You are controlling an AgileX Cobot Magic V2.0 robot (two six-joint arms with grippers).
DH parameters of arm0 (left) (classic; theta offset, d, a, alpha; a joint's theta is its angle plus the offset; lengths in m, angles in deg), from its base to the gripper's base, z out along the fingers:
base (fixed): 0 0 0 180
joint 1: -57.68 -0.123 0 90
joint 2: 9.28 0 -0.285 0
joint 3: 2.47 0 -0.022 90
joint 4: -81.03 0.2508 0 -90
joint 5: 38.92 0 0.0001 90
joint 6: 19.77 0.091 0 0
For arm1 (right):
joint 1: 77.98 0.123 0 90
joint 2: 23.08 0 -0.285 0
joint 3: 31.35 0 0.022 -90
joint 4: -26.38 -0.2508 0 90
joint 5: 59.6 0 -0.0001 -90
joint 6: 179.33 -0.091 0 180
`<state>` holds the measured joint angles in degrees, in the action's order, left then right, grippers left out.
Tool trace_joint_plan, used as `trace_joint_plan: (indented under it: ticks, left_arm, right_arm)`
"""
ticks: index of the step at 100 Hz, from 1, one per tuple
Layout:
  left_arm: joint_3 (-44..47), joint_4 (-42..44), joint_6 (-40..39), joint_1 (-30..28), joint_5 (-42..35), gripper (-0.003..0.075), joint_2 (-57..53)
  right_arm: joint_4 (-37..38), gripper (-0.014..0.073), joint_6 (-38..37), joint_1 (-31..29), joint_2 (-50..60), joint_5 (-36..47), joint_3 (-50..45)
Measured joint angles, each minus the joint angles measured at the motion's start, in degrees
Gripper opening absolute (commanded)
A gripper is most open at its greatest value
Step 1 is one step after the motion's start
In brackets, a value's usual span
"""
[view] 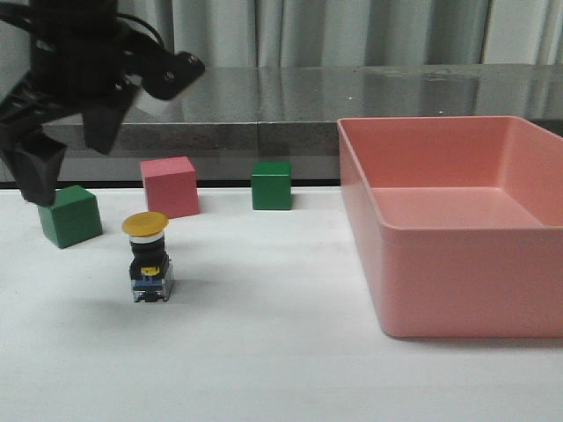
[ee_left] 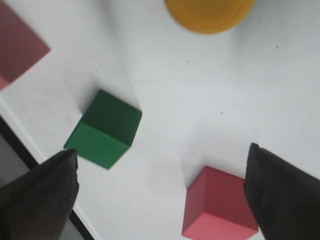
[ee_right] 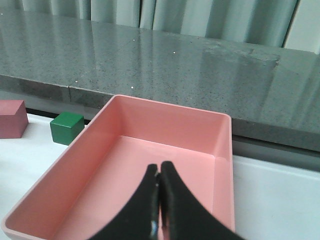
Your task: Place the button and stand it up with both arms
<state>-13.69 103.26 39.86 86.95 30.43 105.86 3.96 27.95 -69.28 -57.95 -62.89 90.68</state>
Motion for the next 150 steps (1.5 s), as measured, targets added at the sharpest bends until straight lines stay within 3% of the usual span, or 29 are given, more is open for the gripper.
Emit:
trace_joint_plan:
  ticks: [10, 32, 55, 82, 122, 150]
  left_arm:
    - [0.00, 0.00, -5.45, -1.69, 0.22, 0.0400, -3.24]
    - [0.00, 0.00, -17.39, -6.39, -1.64, -0.0019, -8.55]
    - [0.00, -3.07, -35.21, -13.38, -7.79, -0.0019, -11.59]
    - [3.64, -16.15, -38.84, -18.89, -21.53, -0.0019, -21.15]
    - [38.51, -26.68, -39.14, -19.67, -51.65, -0.0019, -50.27]
    - [58.51, -29.25, -39.14, -19.67, -56.02, -0.0019, -70.25]
  right_arm:
    - [0.00, -0.0061, 0.00, 0.00, 0.00, 0.00, 0.00]
    - [0.00, -0.0061, 0.00, 0.00, 0.00, 0.00, 0.00]
    - [0.00, -0.0061, 0.00, 0.00, 0.00, 0.00, 0.00]
    - [0.00, -0.0061, 0.00, 0.00, 0.00, 0.00, 0.00]
    - [0.00, -0.0061, 0.00, 0.00, 0.00, 0.00, 0.00]
    - [0.00, -0.0061, 0.00, 0.00, 0.00, 0.00, 0.00]
